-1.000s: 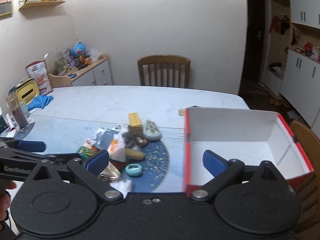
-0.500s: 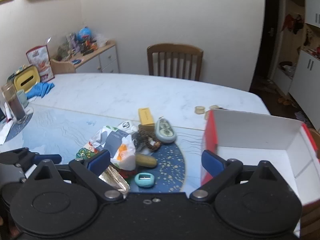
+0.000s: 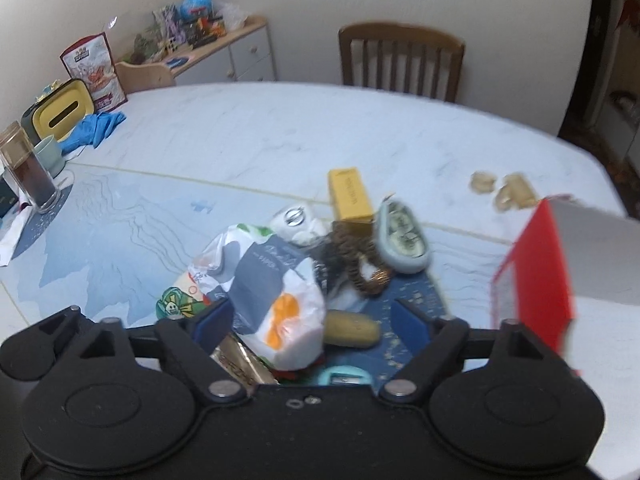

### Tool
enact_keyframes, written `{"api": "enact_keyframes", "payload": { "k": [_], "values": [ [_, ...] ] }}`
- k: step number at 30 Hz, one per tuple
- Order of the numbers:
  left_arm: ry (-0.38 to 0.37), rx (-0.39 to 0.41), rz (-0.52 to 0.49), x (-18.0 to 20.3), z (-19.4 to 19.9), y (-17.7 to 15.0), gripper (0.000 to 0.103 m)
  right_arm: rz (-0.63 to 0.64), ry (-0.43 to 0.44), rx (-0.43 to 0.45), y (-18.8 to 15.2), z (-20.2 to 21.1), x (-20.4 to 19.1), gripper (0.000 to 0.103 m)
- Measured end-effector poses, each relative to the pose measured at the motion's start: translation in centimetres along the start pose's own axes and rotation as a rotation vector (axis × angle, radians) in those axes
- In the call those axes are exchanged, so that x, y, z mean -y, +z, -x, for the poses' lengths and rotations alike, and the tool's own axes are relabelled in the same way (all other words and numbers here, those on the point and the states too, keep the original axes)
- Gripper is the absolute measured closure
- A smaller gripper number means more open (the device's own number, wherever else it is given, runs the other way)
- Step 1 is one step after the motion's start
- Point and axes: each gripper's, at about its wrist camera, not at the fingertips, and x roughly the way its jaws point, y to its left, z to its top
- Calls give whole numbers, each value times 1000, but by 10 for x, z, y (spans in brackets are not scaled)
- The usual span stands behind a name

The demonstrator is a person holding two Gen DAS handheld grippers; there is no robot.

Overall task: Organize objects
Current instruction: 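Move left gripper to gold foil bag while right gripper approaches white orange-printed bag, then close left gripper on gold foil bag while right gripper closes on white plastic bag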

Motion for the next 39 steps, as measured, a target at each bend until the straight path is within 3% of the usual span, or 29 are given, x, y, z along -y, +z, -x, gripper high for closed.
{"api": "enact_keyframes", "payload": {
  "k": [7, 8, 13, 15, 22, 26, 39],
  "values": [
    [-40, -15, -11, -4, -7, -1, 22, -60, 31, -39, 8, -21, 7, 23],
    [-50, -22, -9, -6, -8, -1, 32, -55, 32, -41, 9, -23, 6, 24],
    [-77, -30, -27, -4, -9, -2, 44, -46, 47, -66, 11, -31, 1, 41],
    [-89, -32, -38, -2, -8, -2, 56, -40, 52, -69, 11, -31, -1, 48],
    [-91, -48, -20, -8, -8, 1, 58, -24, 54, -67, 11, -28, -9, 65],
    [-95, -72, 16, -14, -6, 4, 59, -24, 45, -52, 13, -22, -12, 81],
    [-117, -46, 46, -18, 32, 18, 59, -77, 18, 29, 14, 17, -17, 93]
  ]
}}
